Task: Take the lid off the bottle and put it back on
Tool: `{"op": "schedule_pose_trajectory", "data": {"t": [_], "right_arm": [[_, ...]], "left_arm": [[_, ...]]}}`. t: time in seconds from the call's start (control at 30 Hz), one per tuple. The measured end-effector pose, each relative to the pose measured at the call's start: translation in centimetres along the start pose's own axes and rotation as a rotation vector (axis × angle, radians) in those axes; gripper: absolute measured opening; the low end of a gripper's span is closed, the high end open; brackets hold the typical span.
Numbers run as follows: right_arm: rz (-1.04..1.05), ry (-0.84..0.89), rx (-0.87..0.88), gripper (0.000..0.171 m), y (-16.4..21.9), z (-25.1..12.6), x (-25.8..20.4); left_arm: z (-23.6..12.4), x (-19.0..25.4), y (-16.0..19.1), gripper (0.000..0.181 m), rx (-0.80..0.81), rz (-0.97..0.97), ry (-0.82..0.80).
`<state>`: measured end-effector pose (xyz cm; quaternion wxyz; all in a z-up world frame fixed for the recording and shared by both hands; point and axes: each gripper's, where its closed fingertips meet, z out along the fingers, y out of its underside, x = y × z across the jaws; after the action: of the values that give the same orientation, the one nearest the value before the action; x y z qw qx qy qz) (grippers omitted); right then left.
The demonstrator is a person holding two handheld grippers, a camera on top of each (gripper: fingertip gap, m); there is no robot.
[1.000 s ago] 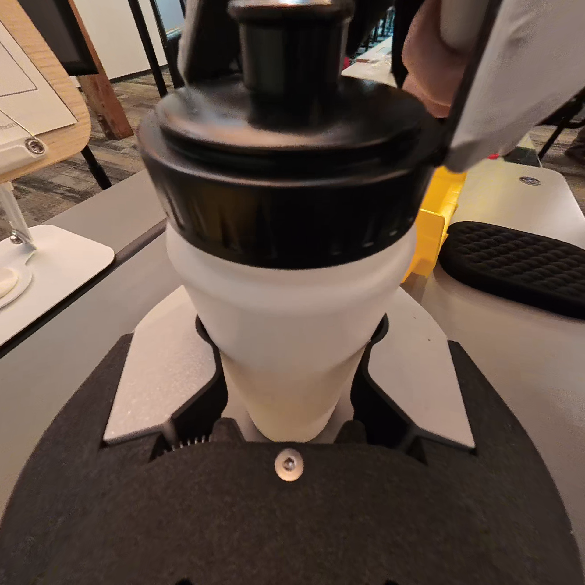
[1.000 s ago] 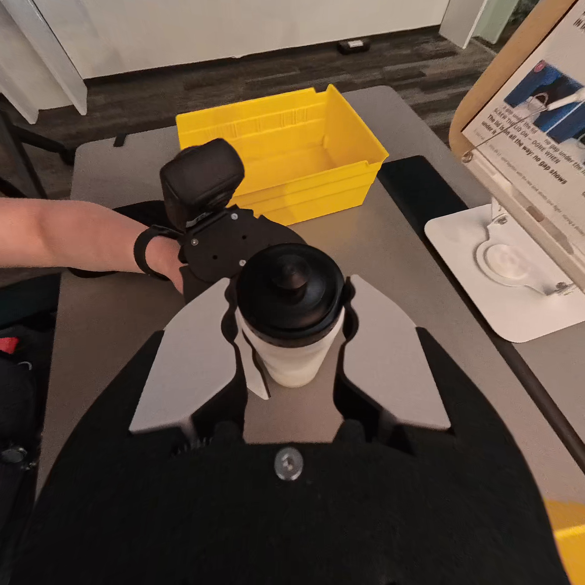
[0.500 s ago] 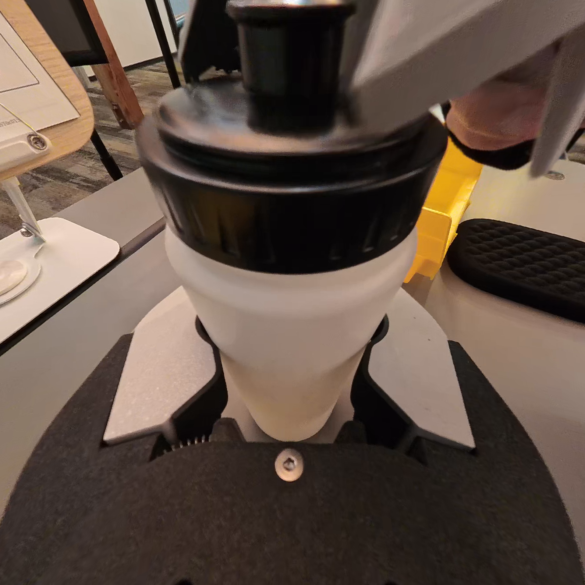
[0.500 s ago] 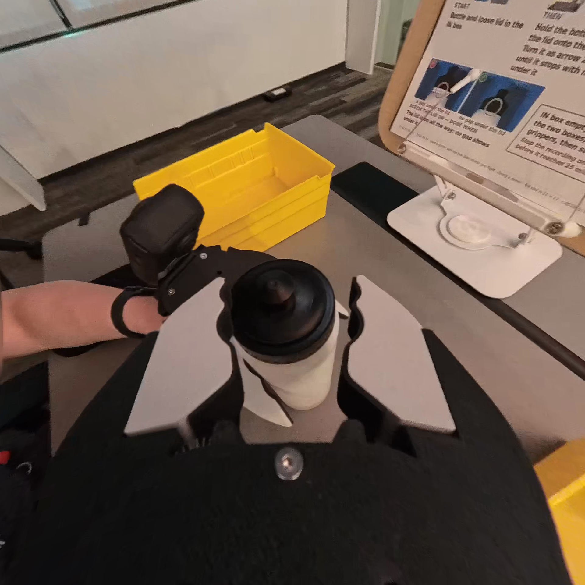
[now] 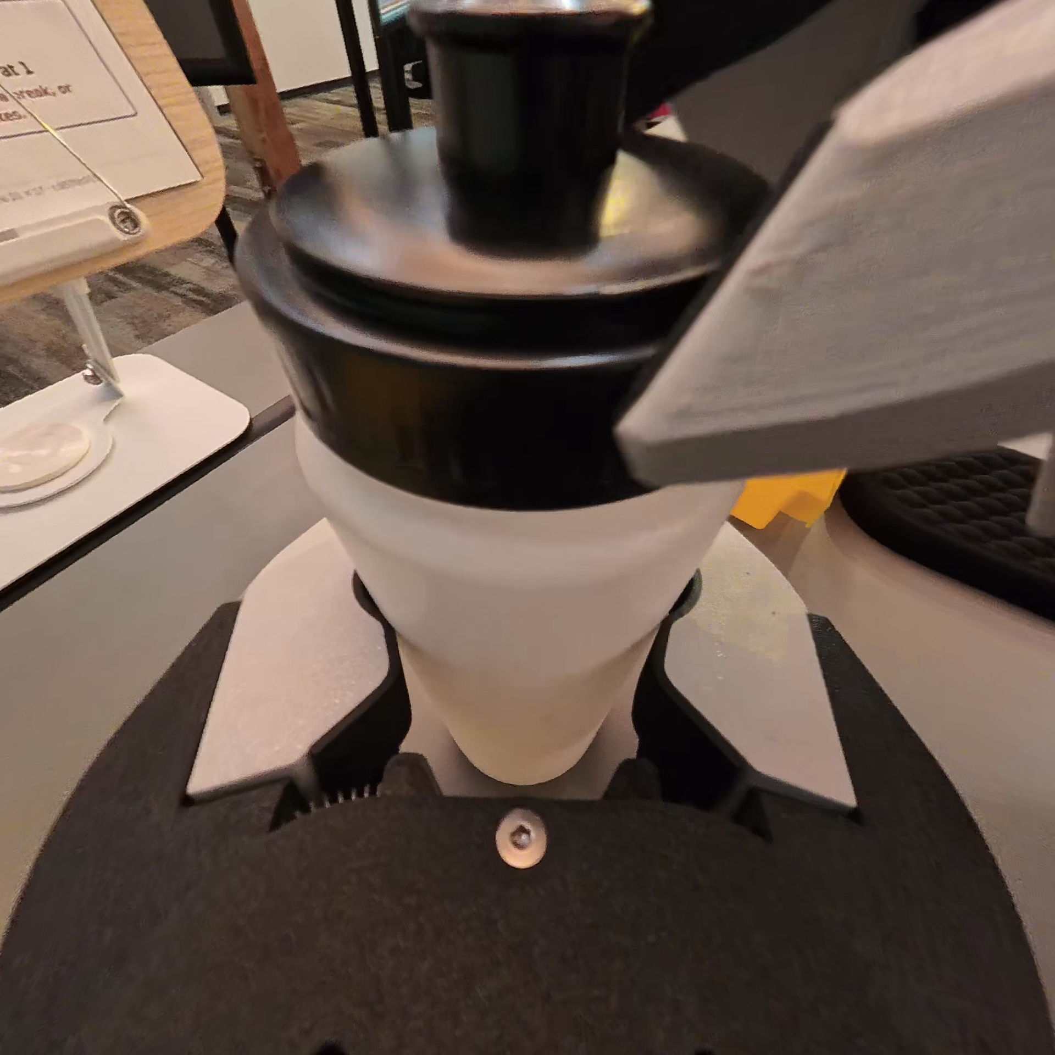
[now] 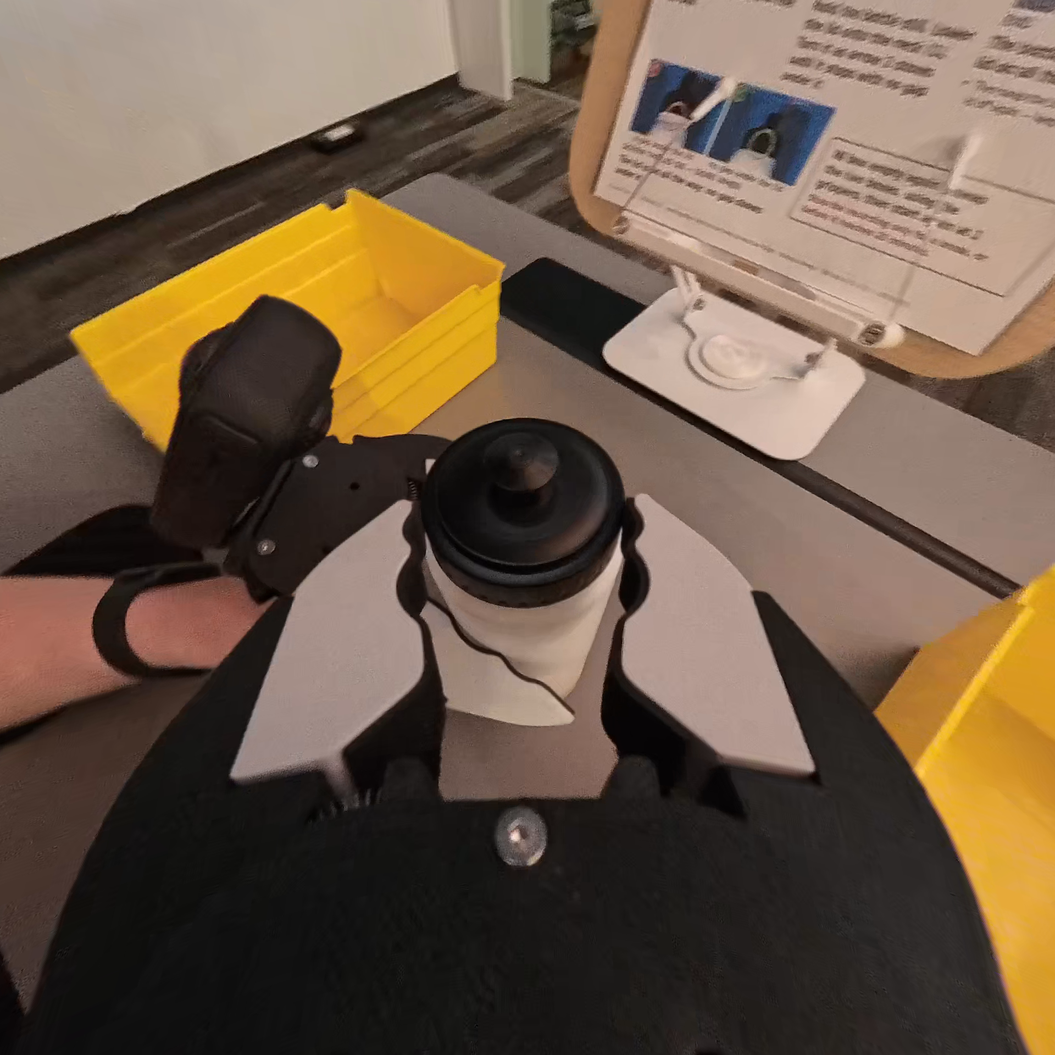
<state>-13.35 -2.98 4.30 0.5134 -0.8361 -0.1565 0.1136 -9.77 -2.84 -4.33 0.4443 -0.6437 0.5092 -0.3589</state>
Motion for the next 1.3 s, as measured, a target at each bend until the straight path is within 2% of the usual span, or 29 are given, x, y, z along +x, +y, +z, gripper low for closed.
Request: {"op": "schedule_pose_trajectory", "data": {"t": [0.07, 0.13, 0.23, 0.33, 0.43, 0.53, 0.67, 0.73, 0.8, 0.9, 1.0, 1.07, 1.17, 1.3], "right_arm": [[0.007, 0.102, 0.038, 0.068, 0.0, -0.1, 0.0], [-0.090, 0.083, 0.000, 0.070, 0.6, 0.2, -0.1], [-0.176, -0.137, -0.030, 0.080, 1.0, 0.8, -0.8], [-0.159, -0.330, 0.020, 0.079, 0.2, 0.7, -1.4], [-0.111, -0.386, 0.040, 0.075, -0.1, 0.7, -1.2], [-0.068, -0.291, 0.051, 0.075, -0.1, 0.7, -0.8], [0.082, 0.019, 0.091, 0.075, 0.0, 0.5, 0.3], [0.088, 0.093, 0.124, 0.075, -0.1, 0.3, 0.3], [0.068, 0.021, 0.113, 0.074, 0.0, 0.2, 0.0], [-0.017, -0.231, 0.117, 0.079, -0.3, -0.2, -1.0], [-0.109, -0.389, 0.108, 0.071, -0.3, -0.7, -1.3], [-0.158, -0.424, 0.084, 0.071, -0.1, -0.7, -1.4], [-0.219, -0.467, 0.060, 0.080, 0.2, -0.9, -1.9], [-0.226, -0.403, 0.058, 0.072, 0.2, -0.5, -1.4]], "left_arm": [[-0.1, 0.1, 0.1, 0.099, -0.004, 0.009, 0.001], [-0.2, 0.4, 0.1, 0.099, -0.006, 0.028, 0.033], [-0.3, 1.1, 0.1, 0.099, 0.001, 0.058, 0.112], [-0.4, 1.4, 0.1, 0.099, 0.007, 0.064, 0.151], [-0.3, 1.3, 0.1, 0.099, 0.005, 0.059, 0.148], [0.0, 1.0, 0.1, 0.099, -0.005, 0.043, 0.085], [0.2, 0.9, 0.1, 0.100, -0.027, 0.030, 0.010], [0.1, 1.0, 0.1, 0.099, -0.030, 0.036, 0.014], [-0.1, 1.1, 0.2, 0.099, -0.027, 0.042, 0.039], [-0.1, 1.8, 0.2, 0.099, -0.021, 0.068, 0.102], [-0.1, 2.5, 0.2, 0.099, -0.015, 0.094, 0.162], [-0.1, 2.8, 0.2, 0.099, -0.014, 0.098, 0.182], [-0.1, 2.8, 0.2, 0.099, -0.013, 0.096, 0.198], [-0.1, 2.7, 0.2, 0.099, -0.017, 0.089, 0.179]]}}
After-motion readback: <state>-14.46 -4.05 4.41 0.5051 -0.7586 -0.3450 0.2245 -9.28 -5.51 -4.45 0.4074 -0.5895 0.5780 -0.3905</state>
